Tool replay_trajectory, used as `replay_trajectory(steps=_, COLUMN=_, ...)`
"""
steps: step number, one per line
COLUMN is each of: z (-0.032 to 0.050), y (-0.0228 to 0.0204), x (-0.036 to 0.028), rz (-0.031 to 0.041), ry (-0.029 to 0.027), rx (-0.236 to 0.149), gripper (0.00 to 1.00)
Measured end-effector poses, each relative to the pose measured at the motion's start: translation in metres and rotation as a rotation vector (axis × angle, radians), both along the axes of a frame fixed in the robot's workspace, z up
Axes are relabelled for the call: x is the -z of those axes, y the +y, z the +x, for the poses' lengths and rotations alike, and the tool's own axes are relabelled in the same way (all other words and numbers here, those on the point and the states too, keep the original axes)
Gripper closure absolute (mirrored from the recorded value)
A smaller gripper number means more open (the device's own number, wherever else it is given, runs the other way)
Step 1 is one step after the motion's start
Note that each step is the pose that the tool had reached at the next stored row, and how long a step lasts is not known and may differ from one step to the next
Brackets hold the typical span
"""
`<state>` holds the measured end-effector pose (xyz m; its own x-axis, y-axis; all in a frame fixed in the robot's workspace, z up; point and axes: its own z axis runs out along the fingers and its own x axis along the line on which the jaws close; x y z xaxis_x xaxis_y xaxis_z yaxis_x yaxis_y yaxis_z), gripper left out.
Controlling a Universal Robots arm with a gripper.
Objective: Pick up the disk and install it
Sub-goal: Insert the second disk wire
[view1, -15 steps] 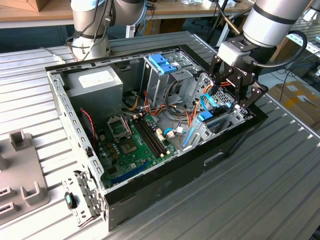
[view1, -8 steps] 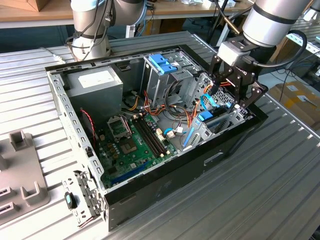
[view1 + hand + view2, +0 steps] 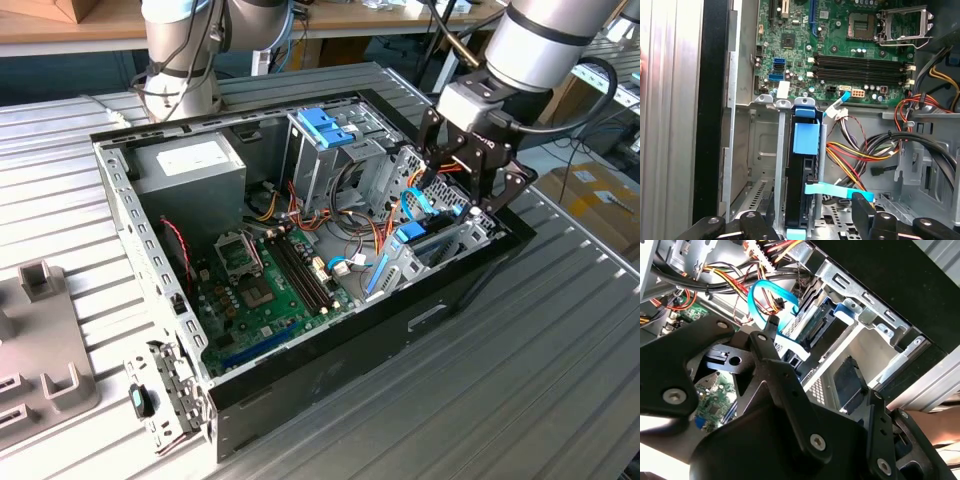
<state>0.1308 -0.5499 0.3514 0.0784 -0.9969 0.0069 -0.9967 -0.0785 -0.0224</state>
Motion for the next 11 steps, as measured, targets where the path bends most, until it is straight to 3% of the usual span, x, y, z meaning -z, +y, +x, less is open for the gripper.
replay_trajectory(steps=11, z=0.0023, y=0.0002, x=-0.0027, rz=-0.0002, ry=0.0000, rx=-0.022, gripper=0.29)
